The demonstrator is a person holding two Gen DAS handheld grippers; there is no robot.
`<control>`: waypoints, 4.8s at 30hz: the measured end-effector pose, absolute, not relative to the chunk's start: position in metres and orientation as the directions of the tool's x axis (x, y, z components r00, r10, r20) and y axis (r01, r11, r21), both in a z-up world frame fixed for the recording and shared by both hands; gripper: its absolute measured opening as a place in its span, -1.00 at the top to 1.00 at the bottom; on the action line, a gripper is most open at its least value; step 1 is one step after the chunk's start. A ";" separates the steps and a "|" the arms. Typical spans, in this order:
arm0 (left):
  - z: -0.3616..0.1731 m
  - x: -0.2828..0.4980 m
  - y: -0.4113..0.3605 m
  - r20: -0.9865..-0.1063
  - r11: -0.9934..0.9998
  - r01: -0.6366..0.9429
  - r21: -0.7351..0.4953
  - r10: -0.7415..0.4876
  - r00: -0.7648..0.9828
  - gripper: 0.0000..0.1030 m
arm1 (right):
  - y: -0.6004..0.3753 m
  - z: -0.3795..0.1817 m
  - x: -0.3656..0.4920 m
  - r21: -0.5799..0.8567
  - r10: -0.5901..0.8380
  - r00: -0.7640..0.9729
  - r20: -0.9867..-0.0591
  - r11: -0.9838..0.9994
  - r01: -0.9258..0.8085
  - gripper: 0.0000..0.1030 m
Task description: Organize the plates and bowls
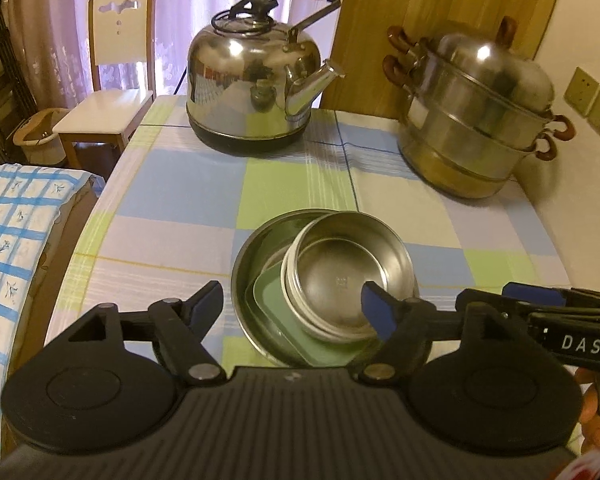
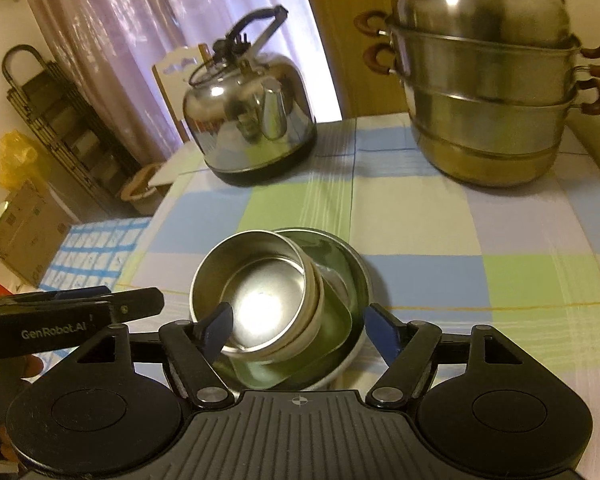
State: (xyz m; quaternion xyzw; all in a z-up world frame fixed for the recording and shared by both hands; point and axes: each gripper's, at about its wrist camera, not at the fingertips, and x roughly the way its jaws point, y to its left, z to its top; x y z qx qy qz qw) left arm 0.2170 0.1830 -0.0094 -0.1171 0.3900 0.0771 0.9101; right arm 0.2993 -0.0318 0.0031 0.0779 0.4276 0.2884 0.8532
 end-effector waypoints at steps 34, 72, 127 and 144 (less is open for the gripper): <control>-0.010 0.047 0.041 -0.763 0.972 -0.169 -0.165 -0.018 0.646 -0.47 | -0.174 0.006 0.137 0.385 0.527 0.474 -0.705 0.846 -0.369 -0.43; -0.012 -0.004 -0.023 -0.760 0.980 -0.126 -0.155 -0.036 0.648 -0.47 | -0.223 0.006 0.073 0.339 0.514 0.471 -0.717 0.847 -0.408 -0.43; -0.012 -0.004 -0.019 -0.758 0.979 -0.127 -0.158 -0.038 0.651 -0.47 | -0.221 0.006 0.072 0.335 0.510 0.470 -0.721 0.849 -0.407 -0.43; -0.009 -0.006 -0.013 -0.756 0.978 -0.134 -0.161 -0.035 0.654 -0.47 | -0.220 0.005 0.072 0.335 0.509 0.469 -0.722 0.850 -0.407 -0.43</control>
